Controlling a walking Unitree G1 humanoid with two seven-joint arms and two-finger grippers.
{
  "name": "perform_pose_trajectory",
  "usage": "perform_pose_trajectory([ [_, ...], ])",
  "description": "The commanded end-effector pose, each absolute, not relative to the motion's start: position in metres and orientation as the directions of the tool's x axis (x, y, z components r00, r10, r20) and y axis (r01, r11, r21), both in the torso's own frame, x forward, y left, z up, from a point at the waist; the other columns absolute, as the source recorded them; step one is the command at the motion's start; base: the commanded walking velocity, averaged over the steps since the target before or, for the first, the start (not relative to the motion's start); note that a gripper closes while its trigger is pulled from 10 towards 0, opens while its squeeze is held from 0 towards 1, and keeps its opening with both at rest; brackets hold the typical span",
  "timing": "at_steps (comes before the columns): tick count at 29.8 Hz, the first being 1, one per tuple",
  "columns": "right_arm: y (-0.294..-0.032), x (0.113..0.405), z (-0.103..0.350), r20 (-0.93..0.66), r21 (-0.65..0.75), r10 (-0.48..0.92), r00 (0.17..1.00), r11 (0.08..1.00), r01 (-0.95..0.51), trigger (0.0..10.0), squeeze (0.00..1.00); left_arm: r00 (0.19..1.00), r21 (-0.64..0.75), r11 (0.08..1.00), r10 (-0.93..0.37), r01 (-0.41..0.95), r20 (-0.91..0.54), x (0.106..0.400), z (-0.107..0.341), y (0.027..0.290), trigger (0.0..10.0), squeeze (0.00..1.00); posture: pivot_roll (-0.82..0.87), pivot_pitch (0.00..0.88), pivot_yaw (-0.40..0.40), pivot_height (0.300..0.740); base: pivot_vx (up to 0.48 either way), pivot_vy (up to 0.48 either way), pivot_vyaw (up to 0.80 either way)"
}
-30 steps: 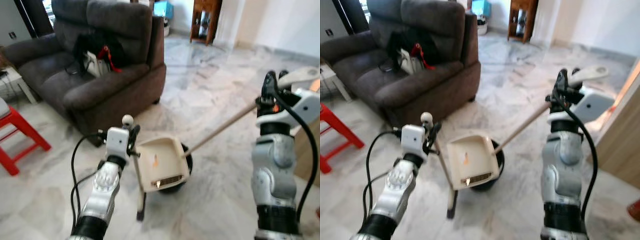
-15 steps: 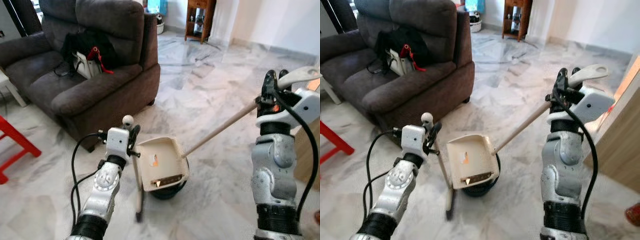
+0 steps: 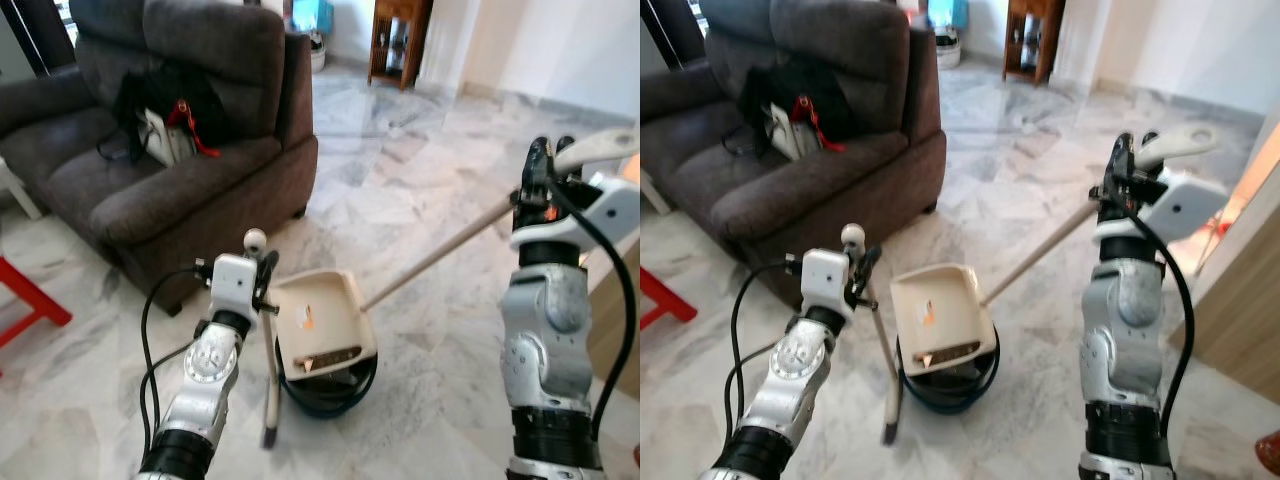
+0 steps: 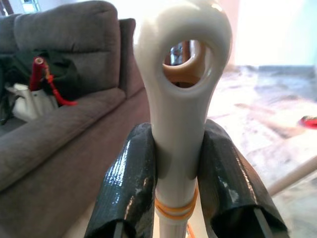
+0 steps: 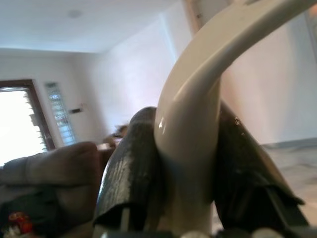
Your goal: Sweep floor
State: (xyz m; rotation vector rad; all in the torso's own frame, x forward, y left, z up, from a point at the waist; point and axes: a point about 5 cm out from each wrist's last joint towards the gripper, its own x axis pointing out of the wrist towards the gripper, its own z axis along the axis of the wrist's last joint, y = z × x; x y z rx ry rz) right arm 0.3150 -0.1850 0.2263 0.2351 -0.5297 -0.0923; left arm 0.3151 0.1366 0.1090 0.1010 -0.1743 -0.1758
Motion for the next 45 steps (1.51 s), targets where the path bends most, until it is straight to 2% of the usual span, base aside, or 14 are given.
perform_pose_trajectory([
  [1,-0.188,0.311,0.243,0.552,0.274,-0.163,0.818,0.962,0.007,10.0,0.0,0.954,0.122,0.978,-0.193,0.169,0.227,0.318,0.123,0.133,10.0,0.0,-0.08,0.0,0.039,0.74,0.315,0.0,0.0],
  [13,-0.182,0.311,0.243,0.553,0.264,-0.129,0.823,0.964,-0.026,10.0,0.0,0.954,0.122,0.978,-0.192,0.167,0.23,0.318,0.123,0.134,10.0,0.0,-0.08,0.0,0.039,0.74,0.311,0.0,0.0],
  [27,-0.173,0.31,0.246,0.573,0.242,-0.09,0.815,0.968,-0.063,10.0,0.0,0.948,0.119,0.977,-0.201,0.177,0.245,0.318,0.125,0.132,10.0,0.0,-0.08,0.0,0.041,0.74,0.0,0.0,0.0],
  [29,-0.162,0.309,0.249,0.591,0.185,-0.032,0.806,0.978,-0.097,10.0,0.0,0.948,0.118,0.977,-0.202,0.178,0.246,0.318,0.125,0.132,10.0,0.0,-0.08,0.0,0.041,0.74,0.0,0.0,0.0],
  [40,-0.132,0.303,0.263,0.663,0.122,0.09,0.743,0.966,-0.226,10.0,0.0,0.948,0.119,0.977,-0.203,0.178,0.247,0.317,0.125,0.132,10.0,0.0,-0.08,0.0,0.038,0.74,0.0,0.0,0.0],
  [42,-0.111,0.299,0.266,0.675,0.059,0.181,0.715,0.953,-0.297,10.0,0.0,0.947,0.119,0.977,-0.203,0.178,0.248,0.318,0.125,0.132,10.0,0.0,-0.08,0.0,0.038,0.74,0.0,0.0,0.0],
  [45,-0.097,0.296,0.267,0.678,0.029,0.25,0.691,0.93,-0.366,10.0,0.0,0.947,0.12,0.977,-0.202,0.177,0.248,0.317,0.125,0.132,10.0,0.0,-0.08,0.0,0.038,0.74,0.0,0.0,0.0],
])
